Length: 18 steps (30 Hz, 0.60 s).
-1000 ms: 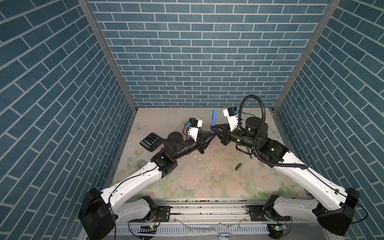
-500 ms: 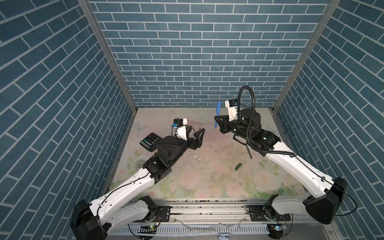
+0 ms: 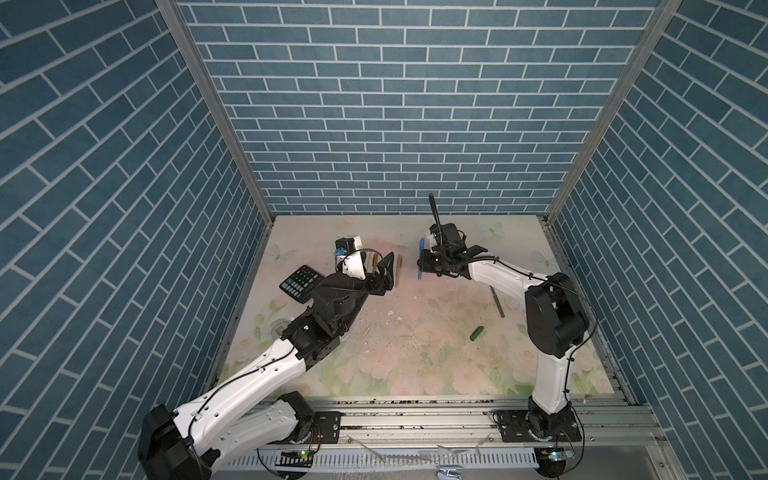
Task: Insert the pens into the pen caps
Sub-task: 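Carry the capped blue pen with the right gripper toward the tan pens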
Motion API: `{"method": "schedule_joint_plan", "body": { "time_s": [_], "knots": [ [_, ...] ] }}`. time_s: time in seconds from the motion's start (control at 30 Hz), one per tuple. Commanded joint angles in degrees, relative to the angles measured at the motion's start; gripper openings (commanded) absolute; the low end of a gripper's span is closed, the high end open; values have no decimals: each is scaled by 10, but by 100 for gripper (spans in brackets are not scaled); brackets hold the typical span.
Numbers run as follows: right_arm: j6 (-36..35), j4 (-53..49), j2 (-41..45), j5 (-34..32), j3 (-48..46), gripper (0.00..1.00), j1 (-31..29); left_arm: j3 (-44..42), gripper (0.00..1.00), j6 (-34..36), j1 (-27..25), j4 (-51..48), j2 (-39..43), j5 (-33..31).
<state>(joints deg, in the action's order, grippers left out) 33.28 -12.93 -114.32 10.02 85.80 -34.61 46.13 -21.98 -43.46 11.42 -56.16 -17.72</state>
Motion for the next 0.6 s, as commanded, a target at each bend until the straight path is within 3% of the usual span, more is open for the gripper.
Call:
{"method": "schedule_joint_plan", "body": {
  "time_s": [0.0,0.37,0.57],
  "knots": [
    [33,-6,-50,24,49,16,-2,-1,80,7,1,-2,-5,9],
    [53,-10,-146,13,89,22,-3,-2,80,6,5,8,-8,30],
    [43,-50,-163,-31,96,31,-3,-5,80,2,8,13,-10,37]
  ]
}}
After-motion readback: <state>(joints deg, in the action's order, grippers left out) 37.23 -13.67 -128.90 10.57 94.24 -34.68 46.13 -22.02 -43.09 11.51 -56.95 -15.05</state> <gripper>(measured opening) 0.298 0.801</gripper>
